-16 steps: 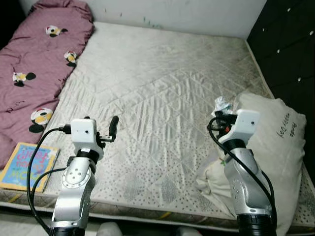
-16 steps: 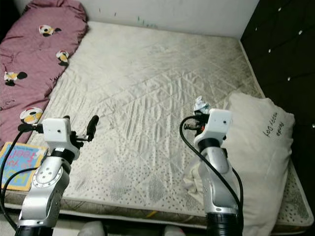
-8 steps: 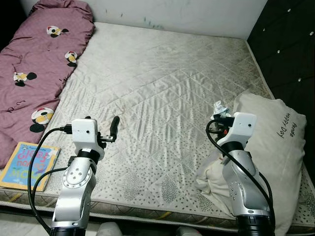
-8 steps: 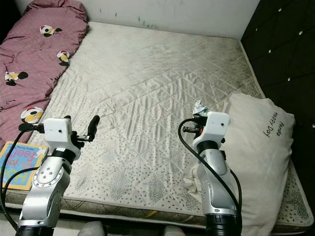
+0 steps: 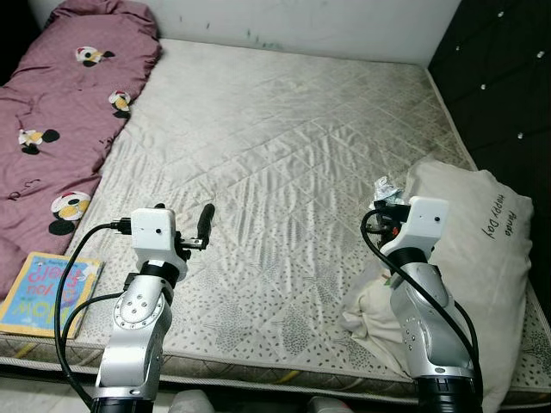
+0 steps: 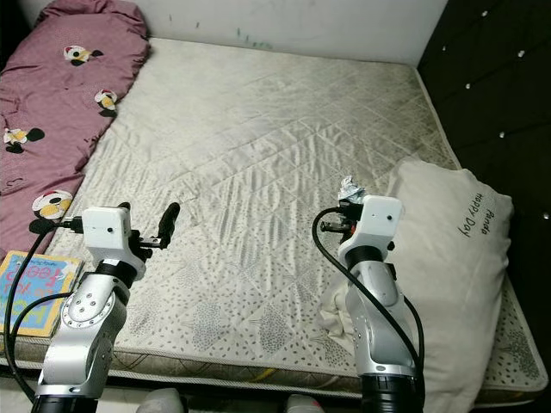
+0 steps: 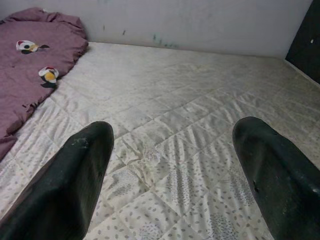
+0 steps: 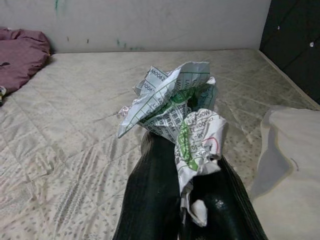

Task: Clean up the room

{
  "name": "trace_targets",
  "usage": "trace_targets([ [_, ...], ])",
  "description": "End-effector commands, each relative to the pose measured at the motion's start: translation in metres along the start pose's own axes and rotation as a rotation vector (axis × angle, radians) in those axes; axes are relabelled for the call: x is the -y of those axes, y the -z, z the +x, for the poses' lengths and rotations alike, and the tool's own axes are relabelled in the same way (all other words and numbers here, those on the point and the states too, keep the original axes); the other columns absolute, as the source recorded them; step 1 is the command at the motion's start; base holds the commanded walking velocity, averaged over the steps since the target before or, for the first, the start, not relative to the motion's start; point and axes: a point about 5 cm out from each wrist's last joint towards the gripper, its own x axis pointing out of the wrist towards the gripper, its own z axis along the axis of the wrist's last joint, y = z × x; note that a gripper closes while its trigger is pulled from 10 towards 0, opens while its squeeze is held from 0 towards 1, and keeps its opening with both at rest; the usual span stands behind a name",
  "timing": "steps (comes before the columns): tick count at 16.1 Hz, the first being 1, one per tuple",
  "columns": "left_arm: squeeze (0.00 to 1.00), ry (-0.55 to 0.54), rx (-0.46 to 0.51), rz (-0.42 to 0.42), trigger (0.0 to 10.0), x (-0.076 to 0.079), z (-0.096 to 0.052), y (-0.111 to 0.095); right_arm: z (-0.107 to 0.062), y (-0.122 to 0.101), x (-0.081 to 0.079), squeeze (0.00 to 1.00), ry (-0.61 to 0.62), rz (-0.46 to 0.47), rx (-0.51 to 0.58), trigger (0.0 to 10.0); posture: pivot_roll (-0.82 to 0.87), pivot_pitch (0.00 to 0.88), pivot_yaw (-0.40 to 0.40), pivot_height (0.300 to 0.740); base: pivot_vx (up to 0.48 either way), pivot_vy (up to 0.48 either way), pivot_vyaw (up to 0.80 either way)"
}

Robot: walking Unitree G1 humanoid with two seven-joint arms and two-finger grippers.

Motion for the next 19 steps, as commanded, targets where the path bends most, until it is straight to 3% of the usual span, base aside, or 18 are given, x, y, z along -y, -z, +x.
trace_targets([
  [1,0.00,0.000,-0.014,-0.002,10.0,-0.0003,0.0000,0.0017,0.0004,0.0022,0.0027,0.00,0.006,-0.005,-0.007,10.0,0.01,0.059,-0.059,0.740,0.000,0.409,0.00],
  [19,0.00,0.007,-0.013,-0.006,10.0,-0.0007,0.0011,0.0016,-0.0004,0.0009,-0.0005,0.00,0.004,-0.011,0.007,10.0,0.01,0.069,-0.056,0.740,0.000,0.476,0.00],
])
